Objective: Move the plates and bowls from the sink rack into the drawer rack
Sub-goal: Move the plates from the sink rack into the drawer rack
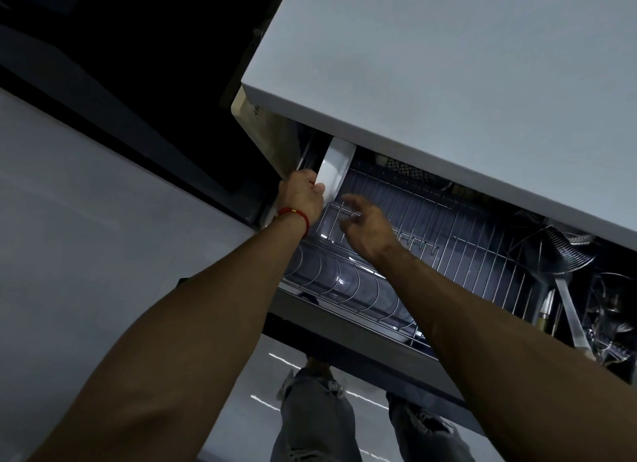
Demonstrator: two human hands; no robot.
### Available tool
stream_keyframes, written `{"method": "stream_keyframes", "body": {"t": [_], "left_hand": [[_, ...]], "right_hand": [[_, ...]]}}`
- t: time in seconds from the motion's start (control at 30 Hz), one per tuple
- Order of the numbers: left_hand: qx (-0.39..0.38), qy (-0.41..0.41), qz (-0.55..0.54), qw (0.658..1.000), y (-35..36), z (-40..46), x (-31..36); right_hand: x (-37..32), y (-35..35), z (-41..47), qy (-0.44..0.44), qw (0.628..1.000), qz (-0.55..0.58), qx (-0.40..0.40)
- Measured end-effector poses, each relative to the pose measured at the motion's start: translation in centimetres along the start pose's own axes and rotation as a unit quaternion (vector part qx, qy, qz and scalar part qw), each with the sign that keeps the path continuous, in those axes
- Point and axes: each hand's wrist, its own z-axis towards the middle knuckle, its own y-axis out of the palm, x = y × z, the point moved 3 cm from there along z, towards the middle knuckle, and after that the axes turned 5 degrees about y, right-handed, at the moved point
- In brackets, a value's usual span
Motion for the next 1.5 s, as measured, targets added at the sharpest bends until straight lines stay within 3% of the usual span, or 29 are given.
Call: {"method": "stream_keyframes", "body": {"t": [0.17,0.3,0.37,0.7,0.83,0.93,1.2,1.4,1.5], "left_hand": [[-0.011,-0.001,0.021,1.000,-1.0,-1.2,1.1],[0.059,-0.008,-0.009,0.998,-2.6,-4.5,2.1],[0.059,0.005,-0.039,0.997,-2.7,-6.7,3.4],[-0.088,0.059,-0.168,0.980,1.8,-19.5,18.6],[-0.145,0.097,-0.211,0.962,7.9,-26.7,26.6],[-0.206,0.098,-0.225,0.947,14.8,-32.6,32.3],[-0.405,0.194,-0.150,0.881,31.3,-45.4,46.4],[-0.564,0.312,-0.034,0.764,41.1,-53.5,52.3],[-0.601,0.333,-0.010,0.727,45.1,-57.2,54.4]], "right_hand": [[0.8,-0.7,-1.1,0.012,1.000,0.022,0.007],[0.6,-2.6,-4.1,0.030,0.998,0.050,0.020],[0.3,-4.1,-6.4,0.040,0.996,0.080,0.029],[2.6,-17.9,-21.9,-0.033,0.969,0.225,0.095],[7.9,-25.4,-28.3,-0.070,0.953,0.260,0.140],[13.6,-31.7,-33.4,-0.049,0.934,0.299,0.190],[28.6,-46.9,-44.7,0.019,0.814,0.403,0.418],[38.3,-53.8,-53.3,0.114,0.696,0.385,0.595],[42.8,-56.3,-57.8,0.173,0.630,0.359,0.666]]}}
